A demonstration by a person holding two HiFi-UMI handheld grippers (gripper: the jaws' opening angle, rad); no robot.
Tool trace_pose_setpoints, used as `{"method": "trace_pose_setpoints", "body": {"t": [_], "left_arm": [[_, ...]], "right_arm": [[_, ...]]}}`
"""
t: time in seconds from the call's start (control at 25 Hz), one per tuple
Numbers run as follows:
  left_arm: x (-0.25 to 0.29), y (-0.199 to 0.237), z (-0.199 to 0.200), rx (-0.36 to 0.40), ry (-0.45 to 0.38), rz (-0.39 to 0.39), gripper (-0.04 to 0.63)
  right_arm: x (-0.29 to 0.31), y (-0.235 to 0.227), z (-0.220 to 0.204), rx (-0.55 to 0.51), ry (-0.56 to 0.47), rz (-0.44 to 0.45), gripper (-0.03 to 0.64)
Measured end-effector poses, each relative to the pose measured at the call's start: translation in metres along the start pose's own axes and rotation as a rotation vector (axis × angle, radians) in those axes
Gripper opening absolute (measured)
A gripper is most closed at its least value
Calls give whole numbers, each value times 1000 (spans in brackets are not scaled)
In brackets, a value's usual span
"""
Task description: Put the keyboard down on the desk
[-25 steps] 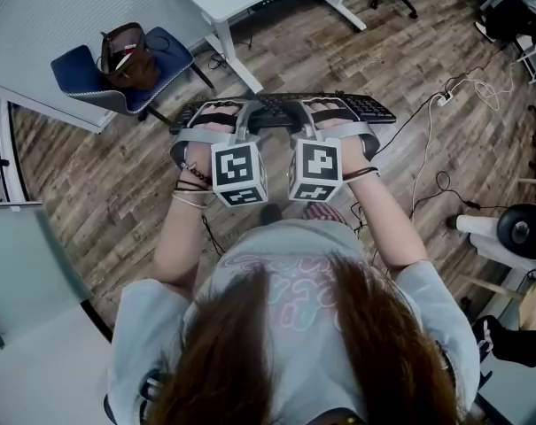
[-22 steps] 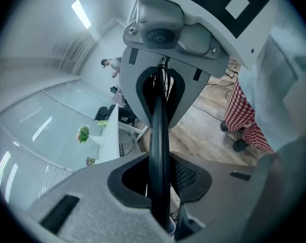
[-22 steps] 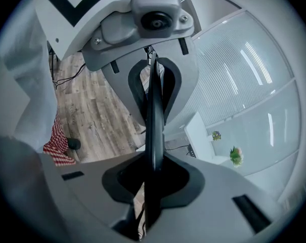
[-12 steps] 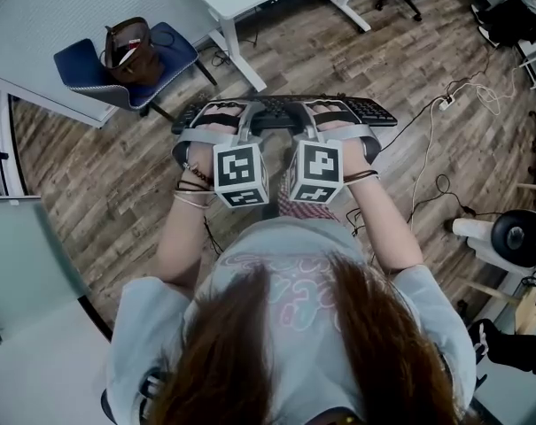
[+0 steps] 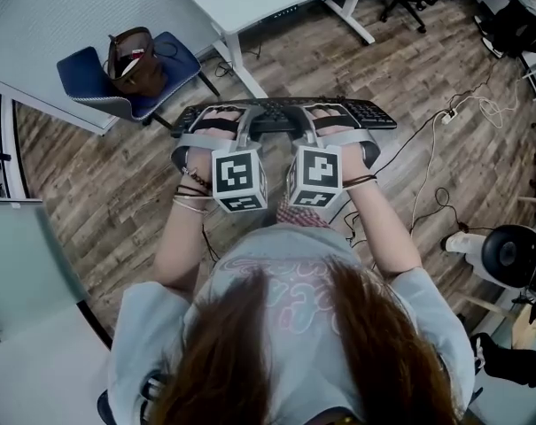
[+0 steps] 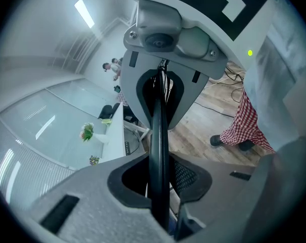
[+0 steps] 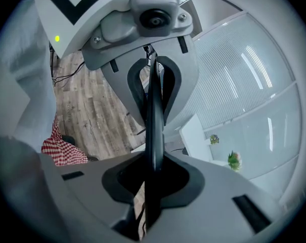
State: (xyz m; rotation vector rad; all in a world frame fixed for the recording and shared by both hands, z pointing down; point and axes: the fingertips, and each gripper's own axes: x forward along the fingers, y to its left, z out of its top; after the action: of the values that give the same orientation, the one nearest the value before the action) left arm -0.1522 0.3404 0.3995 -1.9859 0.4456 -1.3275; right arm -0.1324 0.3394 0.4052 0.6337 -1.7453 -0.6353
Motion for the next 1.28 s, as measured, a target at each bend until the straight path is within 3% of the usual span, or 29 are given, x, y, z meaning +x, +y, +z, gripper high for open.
{"method": "trace_pose_setpoints", "body": {"t": [1.28], "left_arm": [[150,162,16,19,-9,28,84]], "right_arm": [[107,-164,-105,-7,-8,-24,72]]}}
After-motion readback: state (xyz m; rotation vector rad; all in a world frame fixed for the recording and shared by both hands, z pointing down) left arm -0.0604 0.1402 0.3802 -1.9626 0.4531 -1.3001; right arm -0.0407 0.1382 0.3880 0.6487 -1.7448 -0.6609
